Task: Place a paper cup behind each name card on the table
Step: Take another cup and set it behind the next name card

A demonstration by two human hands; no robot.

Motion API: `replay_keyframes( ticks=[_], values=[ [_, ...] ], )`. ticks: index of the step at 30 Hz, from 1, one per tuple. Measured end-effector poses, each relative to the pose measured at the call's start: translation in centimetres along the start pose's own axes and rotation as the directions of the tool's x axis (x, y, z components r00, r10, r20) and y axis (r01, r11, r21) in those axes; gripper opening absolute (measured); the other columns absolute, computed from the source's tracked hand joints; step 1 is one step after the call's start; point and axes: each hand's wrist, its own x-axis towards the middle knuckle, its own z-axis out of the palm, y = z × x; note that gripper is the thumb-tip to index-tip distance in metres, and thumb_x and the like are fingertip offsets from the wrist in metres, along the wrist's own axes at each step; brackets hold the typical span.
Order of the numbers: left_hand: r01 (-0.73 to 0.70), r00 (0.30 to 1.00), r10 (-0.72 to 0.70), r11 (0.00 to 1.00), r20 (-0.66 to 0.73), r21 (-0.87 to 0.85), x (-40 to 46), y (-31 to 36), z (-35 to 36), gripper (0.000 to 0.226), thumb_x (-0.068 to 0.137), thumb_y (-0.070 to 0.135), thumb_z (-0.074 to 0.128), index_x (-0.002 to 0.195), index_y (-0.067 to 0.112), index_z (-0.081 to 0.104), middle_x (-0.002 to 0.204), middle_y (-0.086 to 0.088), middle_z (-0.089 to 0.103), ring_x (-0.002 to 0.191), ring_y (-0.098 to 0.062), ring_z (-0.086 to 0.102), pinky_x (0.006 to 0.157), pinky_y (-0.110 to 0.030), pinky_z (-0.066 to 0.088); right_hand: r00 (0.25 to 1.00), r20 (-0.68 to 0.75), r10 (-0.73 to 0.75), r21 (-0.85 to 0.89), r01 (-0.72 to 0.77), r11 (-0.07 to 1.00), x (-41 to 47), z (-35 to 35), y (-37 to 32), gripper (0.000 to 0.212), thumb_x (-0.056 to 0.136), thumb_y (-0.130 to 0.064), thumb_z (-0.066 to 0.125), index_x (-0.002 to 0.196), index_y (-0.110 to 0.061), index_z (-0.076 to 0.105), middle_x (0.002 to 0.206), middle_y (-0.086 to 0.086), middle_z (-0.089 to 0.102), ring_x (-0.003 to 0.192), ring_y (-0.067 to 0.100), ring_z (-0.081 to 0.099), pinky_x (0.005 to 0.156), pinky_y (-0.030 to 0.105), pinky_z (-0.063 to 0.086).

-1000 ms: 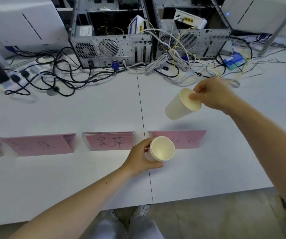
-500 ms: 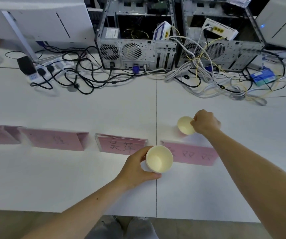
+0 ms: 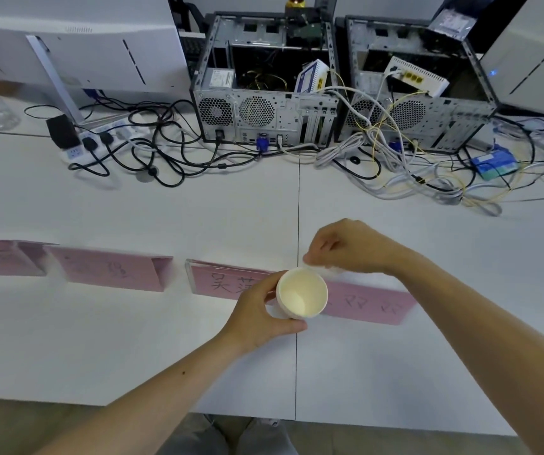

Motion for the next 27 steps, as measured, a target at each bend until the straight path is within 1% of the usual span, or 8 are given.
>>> replay_keyframes(
  ticks=[2, 6, 11, 14, 16, 19, 24, 27],
  values=[
    [-0.008, 1.0, 0.008, 1.0, -0.007, 0.001, -0.1, 0.1, -0.3, 0.078, 0.056, 0.019, 0.092, 0.125, 0.034, 0.058, 0.121, 0.014, 0.066, 0.112, -0.004, 0.061, 0.097, -0.019, 0.047, 0.998, 0.046, -0.051, -0.034, 0.053, 0.998, -0.2, 0.8, -1.1, 0.022, 0.075, -0.041, 0.078, 0.083, -0.021, 0.076, 0.082, -0.01, 0.075, 0.079, 0.003, 0.069, 0.071, 0.018, 0.053],
    [-0.017, 0.999, 0.017, 1.0, -0.028, 0.005, -0.7, 0.1, -1.1, 0.078, 0.056, 0.019, 0.092, 0.124, 0.035, 0.058, 0.122, 0.013, 0.065, 0.112, -0.005, 0.059, 0.097, -0.019, 0.048, 0.996, -0.018, -0.082, -0.152, 0.079, 0.985, 0.2, 2.0, -2.3, 0.012, 0.074, -0.024, 0.082, 0.077, -0.021, 0.071, 0.071, -0.014, 0.065, 0.068, 0.003, 0.061, 0.063, 0.021, 0.048],
    [-0.021, 0.999, 0.021, 1.0, -0.049, 0.007, -1.6, -0.2, -2.4, 0.074, 0.057, 0.017, 0.092, 0.114, 0.046, 0.055, 0.121, 0.017, 0.063, 0.11, 0.002, 0.057, 0.09, -0.008, 0.045, 0.995, 0.012, -0.103, -0.222, 0.103, 0.97, 0.7, 2.6, -3.8, 0.015, 0.08, -0.026, 0.077, 0.073, -0.029, 0.064, 0.071, -0.018, 0.061, 0.078, 0.009, 0.062, 0.079, 0.036, 0.056],
    [-0.009, 0.998, 0.01, 1.0, -0.057, 0.008, -2.0, -0.6, -3.5, 0.074, 0.056, 0.019, 0.092, 0.112, 0.05, 0.055, 0.118, 0.019, 0.063, 0.107, 0.006, 0.058, 0.087, -0.007, 0.046, 0.993, 0.053, -0.106, -0.254, 0.116, 0.96, 1.0, 2.2, -5.4, 0.009, 0.081, -0.026, 0.076, 0.079, -0.025, 0.067, 0.074, -0.018, 0.06, 0.083, 0.011, 0.061, 0.082, 0.036, 0.054],
    [0.0, 0.998, 0.001, 1.0, -0.059, 0.009, -2.4, -1.1, -4.3, 0.074, 0.056, 0.017, 0.092, 0.11, 0.05, 0.054, 0.114, 0.023, 0.063, 0.104, 0.01, 0.057, 0.084, -0.005, 0.045, 0.992, 0.063, -0.108, -0.233, 0.12, 0.965, 1.1, 1.3, -6.6, 0.007, 0.081, -0.023, 0.076, 0.08, -0.022, 0.069, 0.073, -0.018, 0.061, 0.08, 0.01, 0.061, 0.078, 0.031, 0.052],
    [0.012, 0.997, -0.011, 1.0, -0.073, 0.013, -2.9, -2.0, -5.8, 0.072, 0.057, 0.018, 0.092, 0.11, 0.049, 0.055, 0.115, 0.017, 0.065, 0.104, 0.008, 0.058, 0.085, -0.005, 0.045, 0.995, -0.033, -0.095, -0.139, 0.089, 0.986, 1.9, -0.8, -8.0, 0.007, 0.08, -0.016, 0.076, 0.078, -0.018, 0.07, 0.07, -0.014, 0.063, 0.069, 0.005, 0.058, 0.065, 0.021, 0.045],
    [0.044, 0.992, -0.041, 0.999, -0.118, 0.018, -3.7, -3.3, -8.3, 0.076, 0.057, 0.019, 0.092, 0.123, 0.033, 0.057, 0.121, 0.014, 0.064, 0.111, 0.0, 0.058, 0.091, -0.009, 0.044, 0.972, -0.231, 0.034, 0.08, -0.016, 0.997, 5.9, -1.7, -7.8, 0.008, 0.08, -0.008, 0.075, 0.074, -0.01, 0.07, 0.067, 0.001, 0.067, 0.062, 0.013, 0.06, 0.057, 0.023, 0.047],
    [0.057, 0.988, -0.055, 0.998, -0.143, 0.011, -4.1, -3.8, -9.8, 0.076, 0.057, 0.018, 0.092, 0.124, 0.032, 0.057, 0.121, 0.015, 0.064, 0.112, 0.003, 0.056, 0.09, -0.006, 0.044, 0.942, -0.305, 0.142, 0.062, -0.129, 0.99, 9.5, 0.7, -6.8, 0.009, 0.079, -0.013, 0.074, 0.072, -0.016, 0.069, 0.072, 0.001, 0.07, 0.073, 0.019, 0.066, 0.066, 0.033, 0.057]
  ],
)
